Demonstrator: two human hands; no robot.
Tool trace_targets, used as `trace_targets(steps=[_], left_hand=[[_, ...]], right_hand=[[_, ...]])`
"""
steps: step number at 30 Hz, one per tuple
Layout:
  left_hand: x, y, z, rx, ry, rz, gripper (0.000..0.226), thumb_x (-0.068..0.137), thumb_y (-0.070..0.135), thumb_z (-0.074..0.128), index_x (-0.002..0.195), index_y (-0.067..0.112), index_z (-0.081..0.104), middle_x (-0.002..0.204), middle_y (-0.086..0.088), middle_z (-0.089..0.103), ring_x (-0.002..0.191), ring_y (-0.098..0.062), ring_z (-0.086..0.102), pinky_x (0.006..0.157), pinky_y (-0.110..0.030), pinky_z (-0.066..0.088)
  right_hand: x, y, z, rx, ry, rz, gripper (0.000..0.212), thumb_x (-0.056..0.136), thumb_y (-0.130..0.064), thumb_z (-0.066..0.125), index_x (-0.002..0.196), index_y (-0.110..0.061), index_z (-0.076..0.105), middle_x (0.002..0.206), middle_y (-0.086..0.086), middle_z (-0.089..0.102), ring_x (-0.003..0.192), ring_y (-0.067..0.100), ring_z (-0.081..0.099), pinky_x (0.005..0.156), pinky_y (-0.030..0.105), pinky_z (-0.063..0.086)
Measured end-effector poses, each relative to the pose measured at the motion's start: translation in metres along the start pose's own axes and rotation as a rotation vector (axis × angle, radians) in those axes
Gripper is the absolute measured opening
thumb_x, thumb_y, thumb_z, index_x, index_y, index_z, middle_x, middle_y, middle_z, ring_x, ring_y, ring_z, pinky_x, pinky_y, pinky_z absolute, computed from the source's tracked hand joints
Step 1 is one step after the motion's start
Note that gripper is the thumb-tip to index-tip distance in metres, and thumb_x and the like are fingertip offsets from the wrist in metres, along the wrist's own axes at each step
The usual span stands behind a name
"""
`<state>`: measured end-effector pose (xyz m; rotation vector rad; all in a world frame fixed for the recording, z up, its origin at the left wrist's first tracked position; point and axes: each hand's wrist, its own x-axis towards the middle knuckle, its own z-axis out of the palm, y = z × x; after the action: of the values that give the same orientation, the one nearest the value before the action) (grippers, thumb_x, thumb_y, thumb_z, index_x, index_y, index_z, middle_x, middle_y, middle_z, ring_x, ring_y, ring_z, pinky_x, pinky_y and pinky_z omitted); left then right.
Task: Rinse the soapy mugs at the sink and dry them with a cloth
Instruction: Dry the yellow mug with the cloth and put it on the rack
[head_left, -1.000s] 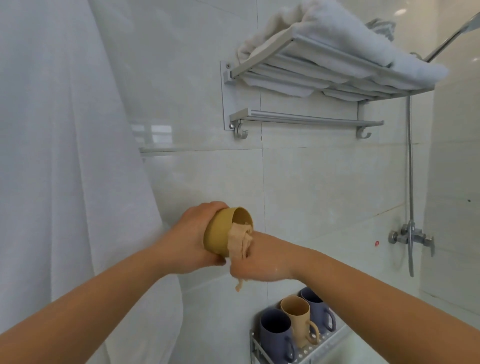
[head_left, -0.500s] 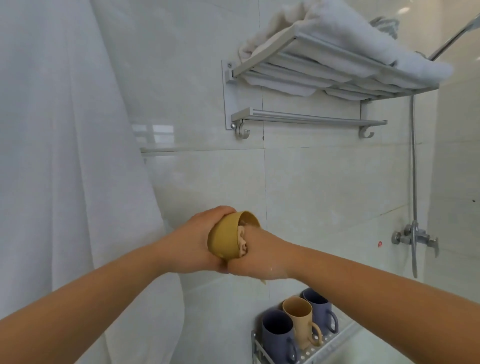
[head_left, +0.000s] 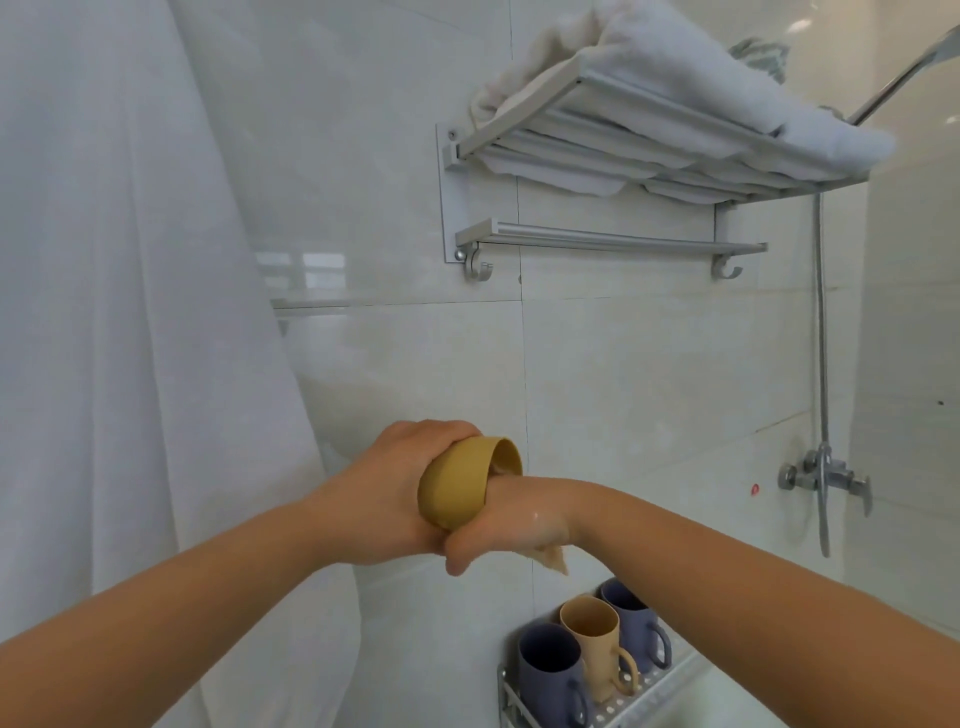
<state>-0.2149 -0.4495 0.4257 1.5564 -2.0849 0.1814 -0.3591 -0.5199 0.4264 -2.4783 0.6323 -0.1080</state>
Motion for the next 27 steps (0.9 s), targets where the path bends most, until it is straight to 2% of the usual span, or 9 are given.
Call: trace_targets(steps=[3, 5, 7, 11, 14, 17, 21, 25, 27], left_hand=[[-0.002, -0.005, 0.004, 0.035, 0.000, 0.017, 0.072, 0.060, 0.028, 0.090, 0.120, 0.033, 0.050, 0.108, 0.028, 0.048, 0.110, 0.013, 0.036, 0.081, -0.010, 0.038], [-0.003, -0.012, 0.008, 0.065, 0.008, 0.019, 0.075, 0.062, 0.034, 0.088, 0.120, 0.044, 0.040, 0.112, 0.035, 0.039, 0.110, 0.017, 0.032, 0.090, -0.005, 0.029], [-0.005, -0.019, 0.014, 0.116, 0.079, 0.047, 0.079, 0.063, 0.044, 0.081, 0.126, 0.048, 0.035, 0.118, 0.034, 0.036, 0.112, 0.011, 0.031, 0.100, -0.013, 0.024], [-0.009, -0.026, 0.022, 0.138, 0.134, 0.046, 0.084, 0.061, 0.053, 0.074, 0.134, 0.044, 0.033, 0.127, 0.024, 0.039, 0.124, -0.007, 0.034, 0.107, -0.028, 0.028], [-0.009, -0.012, 0.009, 0.073, 0.044, 0.041, 0.076, 0.056, 0.050, 0.078, 0.123, 0.050, 0.042, 0.122, 0.033, 0.041, 0.117, 0.007, 0.037, 0.097, -0.009, 0.029], [-0.006, -0.005, -0.003, 0.018, -0.053, 0.027, 0.076, 0.053, 0.033, 0.087, 0.122, 0.031, 0.054, 0.115, 0.019, 0.056, 0.106, 0.005, 0.045, 0.084, -0.011, 0.040], [-0.003, -0.009, -0.009, 0.023, -0.170, -0.031, 0.082, 0.057, 0.024, 0.092, 0.120, 0.046, 0.045, 0.111, 0.030, 0.051, 0.106, 0.013, 0.044, 0.083, -0.006, 0.038], [0.004, -0.004, -0.014, 0.042, -0.324, -0.111, 0.089, 0.060, 0.026, 0.091, 0.128, 0.048, 0.037, 0.119, 0.029, 0.049, 0.108, 0.004, 0.050, 0.091, -0.013, 0.042], [0.003, 0.000, -0.010, 0.049, -0.319, -0.113, 0.087, 0.059, 0.028, 0.091, 0.128, 0.045, 0.040, 0.119, 0.027, 0.052, 0.107, 0.001, 0.053, 0.089, -0.016, 0.046]], right_hand=[[0.006, 0.005, 0.004, 0.209, -0.045, 0.044, 0.070, 0.063, -0.030, 0.074, 0.125, -0.004, 0.052, 0.124, 0.007, 0.050, 0.114, 0.023, 0.049, 0.102, 0.036, 0.042], [0.008, 0.010, 0.007, 0.489, 0.008, 0.013, 0.073, 0.047, -0.031, 0.070, 0.106, 0.008, 0.056, 0.112, 0.019, 0.055, 0.105, 0.023, 0.054, 0.095, 0.033, 0.044], [0.012, 0.014, 0.010, 0.788, 0.049, -0.040, 0.073, 0.047, -0.026, 0.067, 0.104, 0.017, 0.054, 0.103, 0.032, 0.051, 0.095, 0.022, 0.056, 0.085, 0.031, 0.045], [0.010, 0.008, 0.020, 1.060, 0.114, -0.169, 0.041, 0.057, -0.014, 0.058, 0.096, -0.004, 0.061, 0.092, 0.011, 0.061, 0.085, 0.018, 0.060, 0.069, 0.029, 0.048], [-0.002, -0.001, 0.022, 0.633, 0.130, -0.134, 0.026, 0.064, -0.014, 0.060, 0.086, -0.001, 0.058, 0.084, 0.007, 0.053, 0.077, 0.017, 0.052, 0.069, 0.027, 0.043], [-0.017, -0.009, 0.016, 0.045, 0.093, -0.032, 0.028, 0.087, -0.018, 0.061, 0.067, -0.010, 0.043, 0.063, 0.000, 0.039, 0.053, 0.011, 0.037, 0.051, 0.018, 0.031], [-0.027, -0.014, 0.015, -0.488, 0.068, -0.044, 0.033, 0.092, -0.025, 0.055, 0.065, -0.019, 0.036, 0.061, -0.004, 0.038, 0.050, 0.009, 0.034, 0.048, 0.016, 0.029], [-0.020, -0.009, 0.015, -0.618, -0.001, -0.015, 0.030, 0.094, -0.018, 0.050, 0.067, -0.019, 0.037, 0.067, -0.004, 0.038, 0.056, 0.010, 0.036, 0.052, 0.018, 0.030], [-0.020, -0.010, 0.010, -0.422, -0.055, 0.008, 0.019, 0.094, -0.024, 0.054, 0.079, -0.014, 0.046, 0.071, -0.006, 0.038, 0.061, 0.009, 0.038, 0.056, 0.018, 0.032]])
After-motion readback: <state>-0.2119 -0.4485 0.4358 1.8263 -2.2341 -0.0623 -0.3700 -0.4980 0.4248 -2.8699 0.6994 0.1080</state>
